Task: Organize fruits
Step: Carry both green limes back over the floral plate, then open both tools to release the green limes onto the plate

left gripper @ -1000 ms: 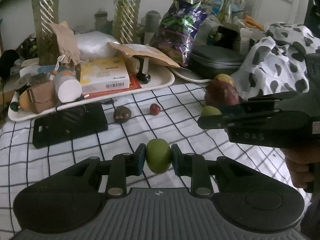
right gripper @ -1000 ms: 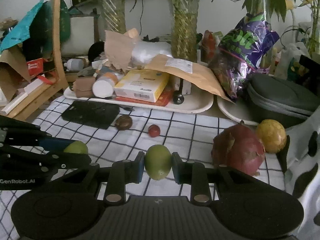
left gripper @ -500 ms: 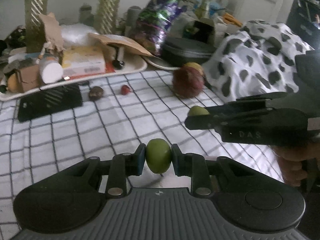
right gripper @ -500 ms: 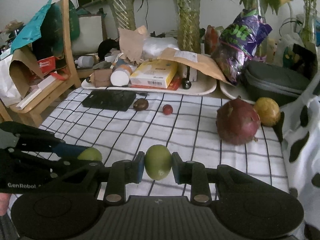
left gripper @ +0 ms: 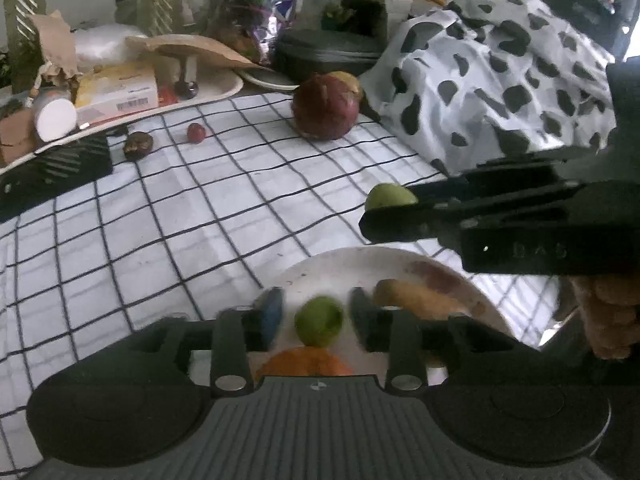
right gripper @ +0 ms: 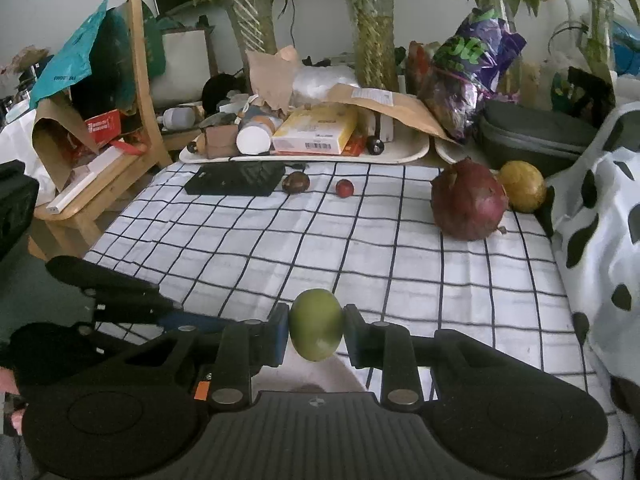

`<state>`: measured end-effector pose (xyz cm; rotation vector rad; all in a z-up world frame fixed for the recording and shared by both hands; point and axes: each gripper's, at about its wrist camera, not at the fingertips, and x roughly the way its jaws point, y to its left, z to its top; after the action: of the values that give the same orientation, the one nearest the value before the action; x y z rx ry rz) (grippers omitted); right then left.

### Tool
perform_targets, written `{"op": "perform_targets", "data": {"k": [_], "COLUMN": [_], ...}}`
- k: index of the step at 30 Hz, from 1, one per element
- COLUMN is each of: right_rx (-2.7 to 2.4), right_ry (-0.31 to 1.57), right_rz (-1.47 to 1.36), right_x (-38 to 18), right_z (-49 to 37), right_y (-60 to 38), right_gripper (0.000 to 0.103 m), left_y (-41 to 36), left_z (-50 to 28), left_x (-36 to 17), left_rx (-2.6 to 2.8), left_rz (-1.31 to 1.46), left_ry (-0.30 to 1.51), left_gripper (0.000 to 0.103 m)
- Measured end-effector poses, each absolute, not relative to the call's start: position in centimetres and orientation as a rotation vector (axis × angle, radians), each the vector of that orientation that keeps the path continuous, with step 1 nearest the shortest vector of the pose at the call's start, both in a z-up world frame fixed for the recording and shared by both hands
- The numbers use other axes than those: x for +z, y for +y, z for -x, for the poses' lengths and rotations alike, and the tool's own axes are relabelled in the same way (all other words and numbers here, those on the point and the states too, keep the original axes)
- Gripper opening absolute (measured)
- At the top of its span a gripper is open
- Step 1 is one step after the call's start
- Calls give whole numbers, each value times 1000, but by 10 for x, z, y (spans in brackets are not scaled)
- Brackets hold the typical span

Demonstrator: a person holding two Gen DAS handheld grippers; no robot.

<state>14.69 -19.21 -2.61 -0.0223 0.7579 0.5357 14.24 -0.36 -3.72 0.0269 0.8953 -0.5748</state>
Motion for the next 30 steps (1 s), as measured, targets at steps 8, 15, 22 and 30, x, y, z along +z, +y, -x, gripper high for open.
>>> {"op": "perform_targets", "data": {"k": [8, 15, 22, 30], "right_rx": [490, 499, 513, 535], "right_ry": [772, 789, 807, 836], "right_rz": [-21, -20, -18, -74], "right_x": [-27, -30, -34, -38], "right_z": [-136, -125, -126, -133], "right_y": [-204, -202, -193, -187], "right_gripper": [30, 30, 30, 30], "left_y": [8, 21, 32, 34], "left_z": [-127, -114, -105, -105], "left_x": [-23, -12, -8, -9], "left_rx": [-505, -425, -385, -370], "left_rz": [-12, 13, 45, 46], "left_ry": [831, 801, 797, 802], "left_gripper": [67, 67, 67, 67]}}
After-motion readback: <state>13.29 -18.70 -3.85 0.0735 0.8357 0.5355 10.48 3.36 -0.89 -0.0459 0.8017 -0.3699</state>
